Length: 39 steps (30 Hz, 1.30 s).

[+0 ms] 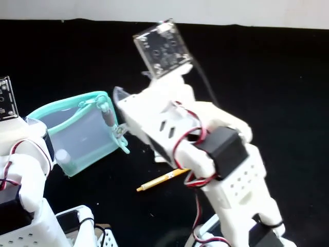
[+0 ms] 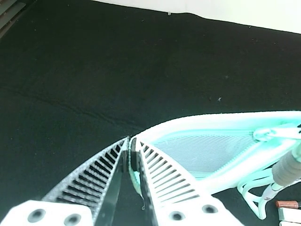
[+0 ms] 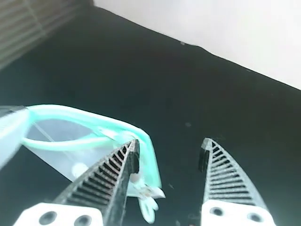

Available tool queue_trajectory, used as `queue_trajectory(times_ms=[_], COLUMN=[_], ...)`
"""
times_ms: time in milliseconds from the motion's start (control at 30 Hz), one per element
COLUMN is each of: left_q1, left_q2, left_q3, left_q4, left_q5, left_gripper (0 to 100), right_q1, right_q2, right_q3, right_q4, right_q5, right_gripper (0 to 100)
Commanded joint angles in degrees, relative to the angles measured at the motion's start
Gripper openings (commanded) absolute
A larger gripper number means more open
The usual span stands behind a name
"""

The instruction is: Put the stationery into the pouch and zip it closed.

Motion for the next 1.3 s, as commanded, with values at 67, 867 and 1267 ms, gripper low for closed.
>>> queue_trajectory(times_ms=[67, 867, 1267], left_q1=[-0.22, -0.22, -0.48], left_q2=[0.31, 0.31, 0.31], left_q3=[-0.13, -0.13, -0.13], left_q4=[-0.09, 0.00, 0.26], left_q5=[-0.26, -0.26, -0.26], left_gripper=[1, 1, 1], right_q1=[5.85, 9.80, 9.71], right_q2=[-2.42, -1.98, -1.80], right_q3=[-0.40, 45.93, 68.35], right_q4=[5.58, -12.79, -35.47], right_q5=[6.24, 39.56, 44.31], right_gripper=[20.5, 20.5, 20.5])
